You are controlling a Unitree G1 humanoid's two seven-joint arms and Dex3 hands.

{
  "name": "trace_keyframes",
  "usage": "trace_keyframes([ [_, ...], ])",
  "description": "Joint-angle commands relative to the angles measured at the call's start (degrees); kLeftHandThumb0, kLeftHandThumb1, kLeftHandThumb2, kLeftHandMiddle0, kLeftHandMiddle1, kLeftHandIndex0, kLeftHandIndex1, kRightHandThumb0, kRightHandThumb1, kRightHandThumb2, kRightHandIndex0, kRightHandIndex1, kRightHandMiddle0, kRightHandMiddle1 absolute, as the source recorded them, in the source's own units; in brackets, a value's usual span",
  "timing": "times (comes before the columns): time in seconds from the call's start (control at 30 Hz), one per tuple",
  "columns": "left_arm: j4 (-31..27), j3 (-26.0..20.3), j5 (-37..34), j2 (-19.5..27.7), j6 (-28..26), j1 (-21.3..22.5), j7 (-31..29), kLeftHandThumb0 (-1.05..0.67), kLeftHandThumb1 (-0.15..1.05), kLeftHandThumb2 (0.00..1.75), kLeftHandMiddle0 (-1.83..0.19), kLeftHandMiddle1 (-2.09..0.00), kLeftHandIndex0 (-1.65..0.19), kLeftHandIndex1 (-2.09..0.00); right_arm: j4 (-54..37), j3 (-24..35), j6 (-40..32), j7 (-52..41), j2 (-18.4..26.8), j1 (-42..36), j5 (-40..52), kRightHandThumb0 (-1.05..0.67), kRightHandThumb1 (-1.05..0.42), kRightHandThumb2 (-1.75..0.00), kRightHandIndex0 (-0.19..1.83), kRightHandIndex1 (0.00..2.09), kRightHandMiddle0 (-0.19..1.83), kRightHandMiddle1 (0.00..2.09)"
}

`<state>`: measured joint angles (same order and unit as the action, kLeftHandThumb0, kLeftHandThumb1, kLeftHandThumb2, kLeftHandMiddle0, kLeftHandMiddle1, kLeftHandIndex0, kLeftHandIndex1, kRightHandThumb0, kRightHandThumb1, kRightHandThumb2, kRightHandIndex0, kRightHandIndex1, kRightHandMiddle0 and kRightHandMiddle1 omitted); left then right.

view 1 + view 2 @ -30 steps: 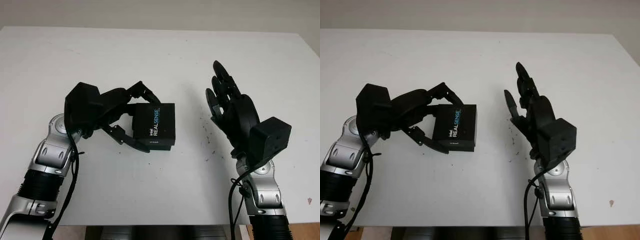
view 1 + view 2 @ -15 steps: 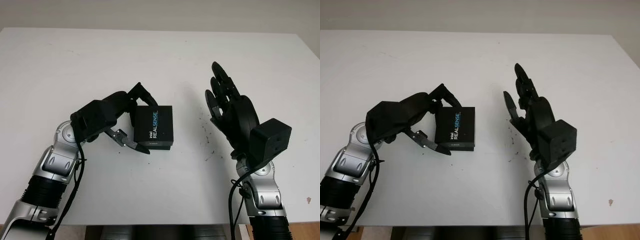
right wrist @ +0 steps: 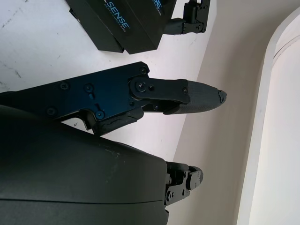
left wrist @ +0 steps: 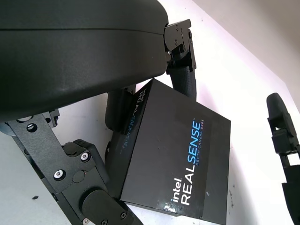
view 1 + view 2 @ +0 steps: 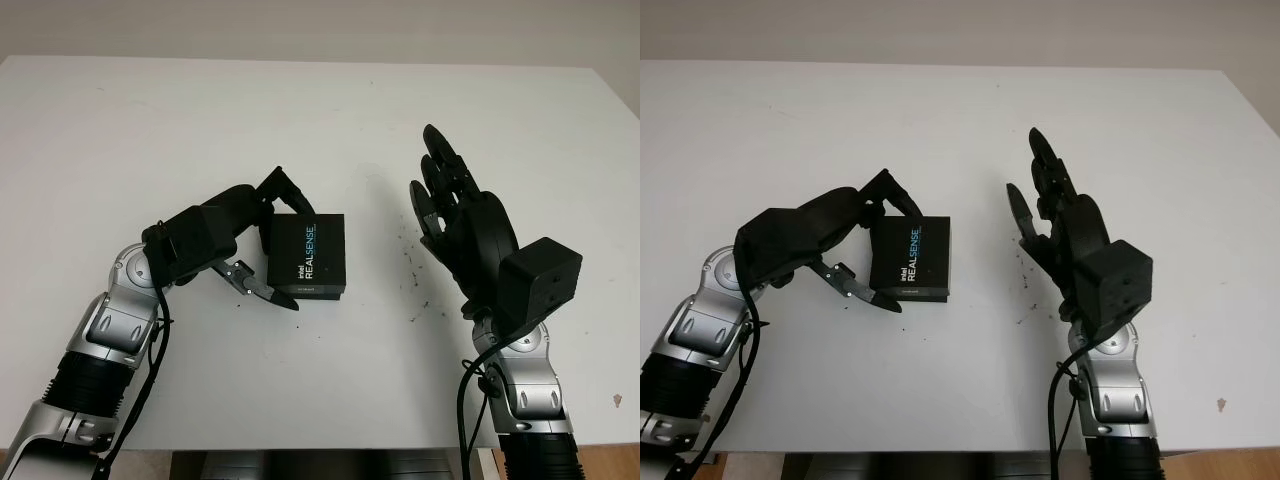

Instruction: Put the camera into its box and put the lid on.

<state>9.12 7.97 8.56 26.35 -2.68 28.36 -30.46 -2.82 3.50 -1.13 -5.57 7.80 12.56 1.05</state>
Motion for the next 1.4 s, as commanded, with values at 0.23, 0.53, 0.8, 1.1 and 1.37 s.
trace_keyframes([
  [0.23, 3.0, -0.9, 0.3, -1.1, -0.4, 2.4, 2.4, -0.29, 1.05, 0.38, -0.22, -2.09, 0.08, -2.09, 0.2, -0.1, 0.8, -0.5, 0.4, -0.5, -0.1, -0.67, -1.05, -0.43, 0.04, 0.05, 0.05, 0.13],
  [0.53, 8.2, -3.2, -5.0, -2.9, -6.4, 7.7, 1.1, -0.29, 1.05, 0.37, -0.22, -2.09, -0.05, -2.09, 0.1, -0.2, 0.6, -0.4, 0.3, -0.6, -0.8, -0.67, -1.05, -0.44, 0.05, 0.06, 0.07, 0.14],
  [0.8, 9.2, -1.8, -4.1, -2.0, -8.4, 10.8, -0.1, -0.28, 1.05, 0.36, -0.47, -2.09, -0.20, -2.09, 0.0, -0.4, 0.1, -0.4, 0.2, -0.7, -1.0, -0.67, -1.05, -0.43, 0.05, 0.06, 0.07, 0.14],
  [1.1, 8.8, -1.9, -4.3, -2.1, -10.2, 11.0, -1.3, -0.28, 1.05, 0.35, -0.53, -2.09, -0.23, -2.09, -0.1, -0.5, -0.3, -0.5, -0.1, -1.0, -0.3, -0.68, -1.05, -0.42, 0.04, 0.05, 0.06, 0.13],
  [1.37, 7.5, -1.6, -3.1, -2.1, -7.5, 9.6, 0.1, -0.27, 1.05, 0.34, -0.32, -2.09, -0.08, -2.09, -0.1, -0.7, 0.0, -0.5, 0.2, -1.1, -0.6, -0.68, -1.05, -0.42, 0.05, 0.06, 0.06, 0.13],
])
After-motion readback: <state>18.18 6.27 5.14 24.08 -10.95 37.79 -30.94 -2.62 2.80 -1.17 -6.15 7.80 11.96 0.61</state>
